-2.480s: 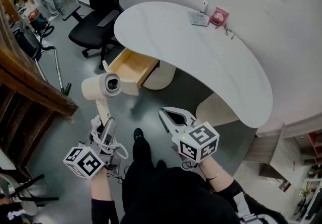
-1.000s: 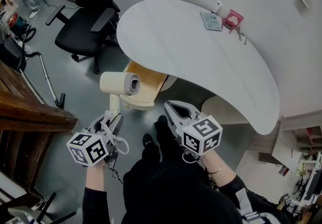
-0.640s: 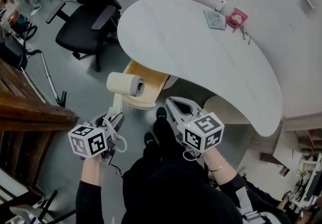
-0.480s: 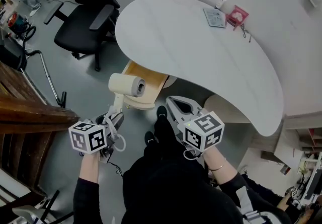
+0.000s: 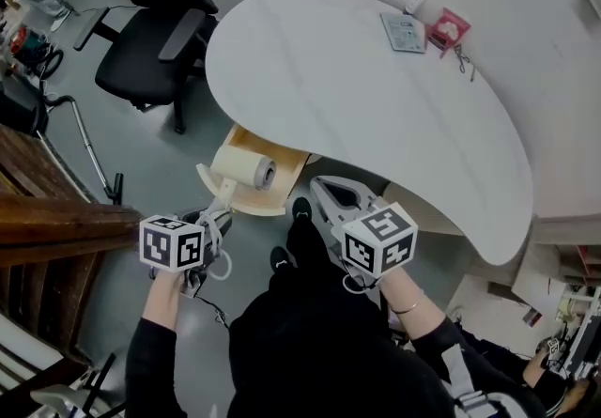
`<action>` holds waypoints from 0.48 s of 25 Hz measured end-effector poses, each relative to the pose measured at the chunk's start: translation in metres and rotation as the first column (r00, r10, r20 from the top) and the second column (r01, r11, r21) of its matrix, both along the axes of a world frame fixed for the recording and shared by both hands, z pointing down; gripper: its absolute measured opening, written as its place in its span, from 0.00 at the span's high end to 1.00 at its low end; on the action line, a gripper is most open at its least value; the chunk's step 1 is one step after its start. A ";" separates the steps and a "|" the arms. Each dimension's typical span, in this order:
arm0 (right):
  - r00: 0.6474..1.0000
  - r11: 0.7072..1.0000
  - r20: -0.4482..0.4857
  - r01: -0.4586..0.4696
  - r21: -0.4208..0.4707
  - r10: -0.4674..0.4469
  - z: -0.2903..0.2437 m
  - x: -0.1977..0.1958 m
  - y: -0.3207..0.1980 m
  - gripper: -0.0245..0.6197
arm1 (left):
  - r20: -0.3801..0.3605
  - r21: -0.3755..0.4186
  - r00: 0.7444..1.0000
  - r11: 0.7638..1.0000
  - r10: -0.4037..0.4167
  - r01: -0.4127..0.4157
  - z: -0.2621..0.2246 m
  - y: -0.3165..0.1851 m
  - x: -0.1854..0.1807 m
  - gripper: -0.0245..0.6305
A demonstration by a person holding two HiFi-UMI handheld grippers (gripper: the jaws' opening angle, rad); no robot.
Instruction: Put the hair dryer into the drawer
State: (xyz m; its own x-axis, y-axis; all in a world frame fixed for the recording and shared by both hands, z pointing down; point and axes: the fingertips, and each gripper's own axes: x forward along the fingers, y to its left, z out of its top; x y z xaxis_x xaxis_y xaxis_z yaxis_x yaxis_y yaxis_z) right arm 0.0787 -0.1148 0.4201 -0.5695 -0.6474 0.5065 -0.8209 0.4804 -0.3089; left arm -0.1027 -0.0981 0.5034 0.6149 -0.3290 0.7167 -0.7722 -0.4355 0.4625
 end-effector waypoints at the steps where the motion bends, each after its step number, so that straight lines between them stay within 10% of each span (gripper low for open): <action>1: 1.000 1.000 -0.002 0.008 -0.004 -0.008 0.002 -0.001 -0.004 0.96 | 0.011 -0.010 1.000 1.000 0.003 -0.003 0.003 -0.003 0.001 0.71; 12: 0.990 0.990 -0.025 0.134 -0.047 -0.135 0.023 -0.021 -0.043 0.96 | 0.138 -0.109 0.990 0.994 0.040 -0.025 0.034 -0.021 -0.001 0.71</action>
State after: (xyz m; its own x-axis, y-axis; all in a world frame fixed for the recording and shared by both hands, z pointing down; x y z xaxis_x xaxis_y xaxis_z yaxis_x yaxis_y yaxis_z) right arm 0.0577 -0.1577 0.4432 -0.6353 -0.5417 0.5504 -0.7582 0.5732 -0.3109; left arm -0.1034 -0.1189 0.5370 0.5153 -0.2279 0.8261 -0.8188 -0.4154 0.3962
